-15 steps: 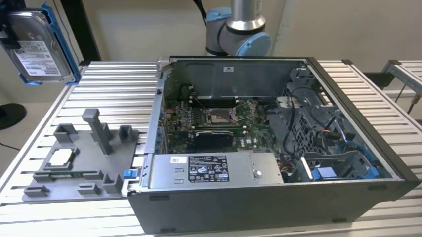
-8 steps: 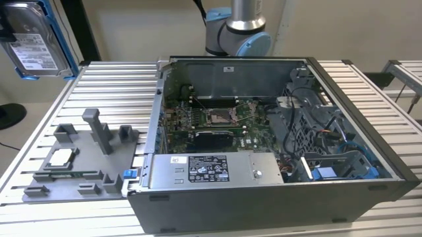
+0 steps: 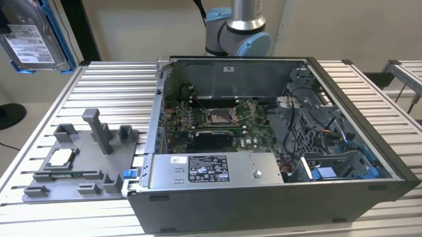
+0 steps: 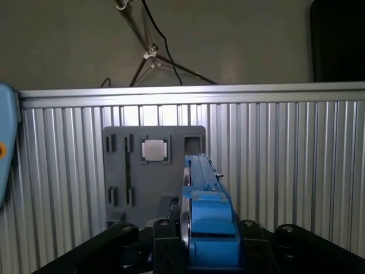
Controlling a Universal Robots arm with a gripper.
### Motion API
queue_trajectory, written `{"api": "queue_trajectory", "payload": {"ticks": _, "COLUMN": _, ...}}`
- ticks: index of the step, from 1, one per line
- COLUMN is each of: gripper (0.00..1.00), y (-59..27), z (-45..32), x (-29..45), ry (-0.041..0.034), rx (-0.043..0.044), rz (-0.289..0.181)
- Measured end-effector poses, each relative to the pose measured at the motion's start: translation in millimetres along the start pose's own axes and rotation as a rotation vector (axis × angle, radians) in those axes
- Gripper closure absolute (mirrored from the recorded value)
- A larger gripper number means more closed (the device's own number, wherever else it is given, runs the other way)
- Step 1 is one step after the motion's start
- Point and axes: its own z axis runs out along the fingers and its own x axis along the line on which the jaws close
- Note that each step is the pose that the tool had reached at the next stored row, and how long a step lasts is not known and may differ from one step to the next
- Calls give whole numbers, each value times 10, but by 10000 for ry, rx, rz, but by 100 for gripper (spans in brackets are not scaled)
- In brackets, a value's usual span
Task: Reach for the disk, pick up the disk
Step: 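Pick up the disk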
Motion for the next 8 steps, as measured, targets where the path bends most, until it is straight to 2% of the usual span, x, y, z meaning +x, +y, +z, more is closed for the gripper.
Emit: {"api": "queue_trajectory", "payload": {"ticks": 8, "gripper": 100, "y": -3, "z": -162, "x": -1, "ry": 0, "rx": -1, "rz": 0}}
